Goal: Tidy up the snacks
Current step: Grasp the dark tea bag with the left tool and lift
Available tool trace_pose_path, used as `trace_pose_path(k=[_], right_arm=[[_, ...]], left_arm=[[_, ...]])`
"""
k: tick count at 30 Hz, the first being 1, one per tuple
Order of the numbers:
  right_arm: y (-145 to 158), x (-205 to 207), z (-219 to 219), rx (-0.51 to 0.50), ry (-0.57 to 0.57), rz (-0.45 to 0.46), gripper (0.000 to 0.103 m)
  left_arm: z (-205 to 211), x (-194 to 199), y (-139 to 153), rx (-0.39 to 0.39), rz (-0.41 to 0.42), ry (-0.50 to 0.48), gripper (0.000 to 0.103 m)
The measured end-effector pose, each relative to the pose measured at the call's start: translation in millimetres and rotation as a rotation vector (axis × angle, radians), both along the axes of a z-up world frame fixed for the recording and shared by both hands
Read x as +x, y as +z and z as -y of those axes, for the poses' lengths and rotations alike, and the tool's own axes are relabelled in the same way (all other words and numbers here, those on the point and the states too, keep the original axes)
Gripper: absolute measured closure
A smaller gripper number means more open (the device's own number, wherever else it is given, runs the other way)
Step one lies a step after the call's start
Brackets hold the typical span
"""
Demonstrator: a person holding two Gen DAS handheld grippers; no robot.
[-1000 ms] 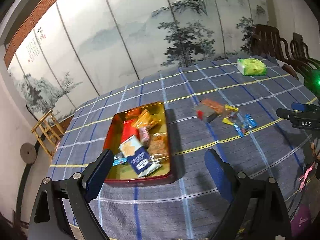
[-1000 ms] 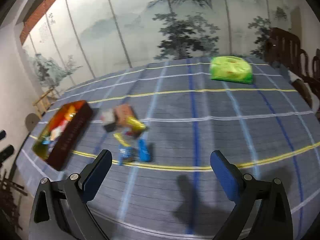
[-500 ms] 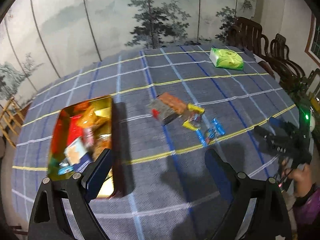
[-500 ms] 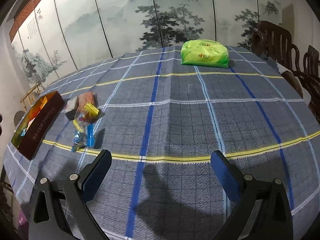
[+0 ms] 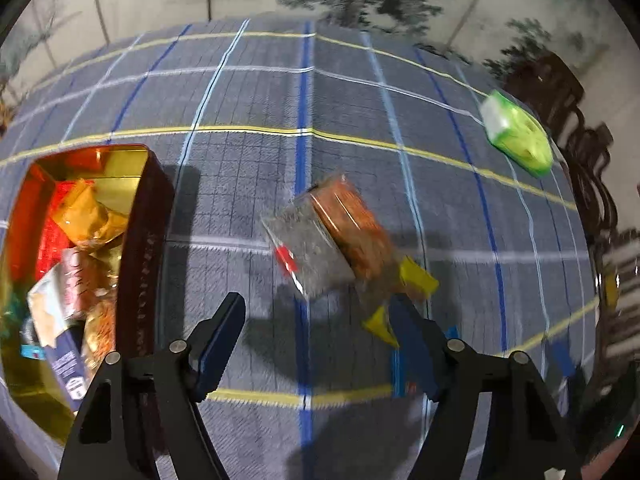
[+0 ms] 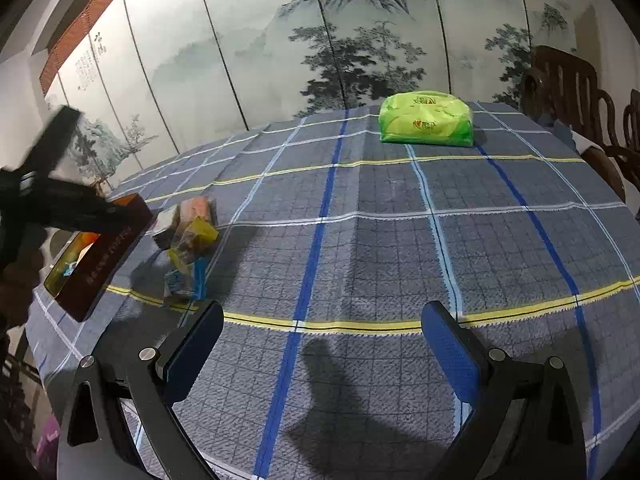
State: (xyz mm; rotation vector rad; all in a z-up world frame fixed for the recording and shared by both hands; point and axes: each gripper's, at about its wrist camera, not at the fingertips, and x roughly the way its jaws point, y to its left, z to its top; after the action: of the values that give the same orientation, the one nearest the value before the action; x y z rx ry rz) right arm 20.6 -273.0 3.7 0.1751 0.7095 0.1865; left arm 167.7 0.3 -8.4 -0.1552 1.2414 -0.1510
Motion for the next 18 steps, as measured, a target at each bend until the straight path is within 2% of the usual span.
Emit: trace_pose_path(k=[3, 5, 7, 11, 15, 18], right_arm=[[0.7, -2.3, -2.6, -0.003, 0.009, 0.015, 0.004], [1.2, -3.7, -3.7, -0.001, 0.017, 0.021, 0.004], [1.6, -4.5, -2.6, 0.005, 0.019, 0.026, 0.004], [2.2, -6.1, -1.4, 0.014, 0.026, 0.034, 0.004], [2.1, -5.7, -1.5, 0.016, 0.030, 0.035, 0.004], [2.3, -5.7, -1.4, 0.018, 0.031, 0.037, 0.004]], left_arm=[[-2.0, 13.8, -8.0, 0.030, -0.027, 0.049, 0.033], [-4.7, 19.5, -13.8, 0.021, -0.048, 0.070, 0.041], [-4.8, 24.8, -20.2, 0.028, -0.069, 0.079, 0.043], [-3.5, 31.4, -23.0, 0.029, -0.063, 0.083, 0.043], [-3.8, 40.0, -29.3, 0.063, -0.074, 0.105, 0.043], [-7.5, 39.4, -35.8, 0.077, -0.099, 0.139, 0.056]])
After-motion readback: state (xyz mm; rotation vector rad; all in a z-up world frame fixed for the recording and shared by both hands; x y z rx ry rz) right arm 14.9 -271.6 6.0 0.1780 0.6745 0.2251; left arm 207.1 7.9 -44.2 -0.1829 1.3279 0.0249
